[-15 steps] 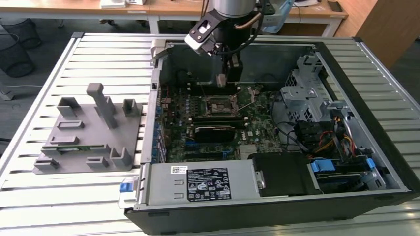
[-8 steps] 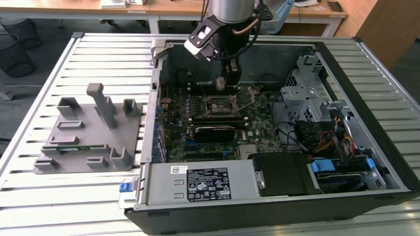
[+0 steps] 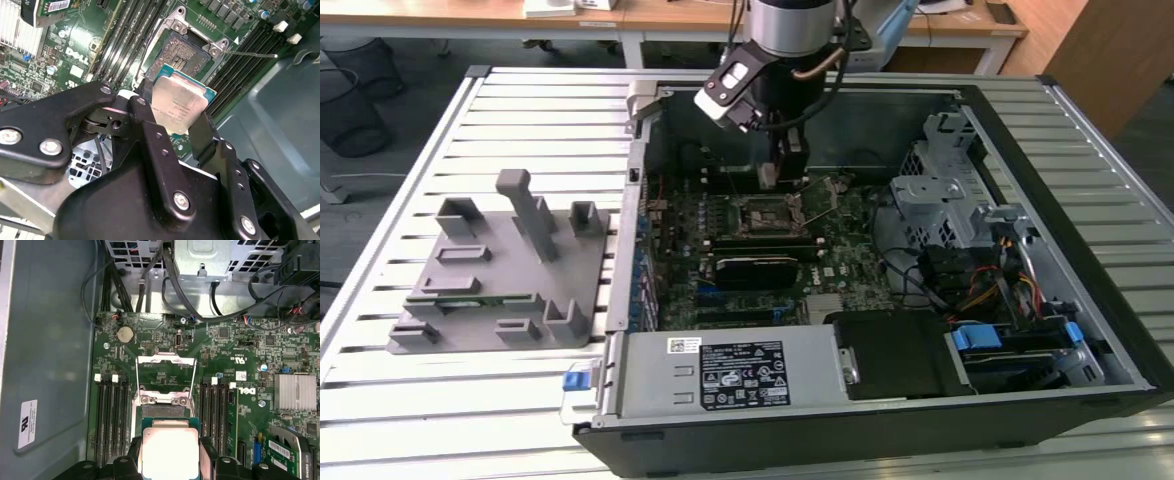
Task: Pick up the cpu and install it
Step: 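Place the cpu into insertion slot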
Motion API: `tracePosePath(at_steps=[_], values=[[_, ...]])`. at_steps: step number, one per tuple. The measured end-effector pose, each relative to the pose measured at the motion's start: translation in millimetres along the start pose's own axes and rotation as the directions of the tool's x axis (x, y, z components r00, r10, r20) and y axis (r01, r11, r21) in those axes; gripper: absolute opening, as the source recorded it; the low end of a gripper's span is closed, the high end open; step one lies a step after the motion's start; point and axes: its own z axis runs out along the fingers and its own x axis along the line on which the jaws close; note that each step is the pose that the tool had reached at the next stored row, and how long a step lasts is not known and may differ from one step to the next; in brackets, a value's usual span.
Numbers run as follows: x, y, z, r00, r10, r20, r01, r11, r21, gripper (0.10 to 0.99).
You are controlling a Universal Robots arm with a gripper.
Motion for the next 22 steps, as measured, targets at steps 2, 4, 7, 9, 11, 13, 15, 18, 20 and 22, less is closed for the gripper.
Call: tracePosePath(at_steps=[2, 4, 7, 9, 11, 13, 15, 18, 20, 22], values=[[0.0, -0.2, 3.5, 1.0000, -0.001, -0.0001, 0.001, 1.0000, 0.000, 0.533], [0.1, -0.4, 6.9, 1.0000, -0.001, -0.0001, 0.001, 1.0000, 0.000, 0.533], [0.3, -0.7, 11.4, 1.0000, -0.001, -0.0002, 0.001, 1.0000, 0.000, 0.533], [0.3, -0.8, 14.0, 1.0000, -0.001, -0.0002, 0.001, 1.0000, 0.000, 0.533], [0.3, -1.0, 16.0, 1.0000, 0.000, -0.0001, 0.000, 1.0000, 0.000, 0.533], [0.2, -1.1, 17.8, 1.0000, 0.000, 0.0000, 0.000, 1.0000, 0.000, 0.533], [0.2, -1.2, 19.2, 1.0000, 0.000, -0.0001, 0.000, 1.0000, 0.000, 0.533], [0.2, -1.3, 20.4, 1.0000, 0.000, 0.0000, 0.000, 1.0000, 0.000, 0.533], [0.2, -1.7, 21.9, 1.0000, 0.001, 0.0001, -0.001, 1.0000, 0.000, 0.533], [0.2, -2.4, 24.1, 1.0000, 0.001, 0.0001, -0.001, 1.0000, -0.001, 0.533]])
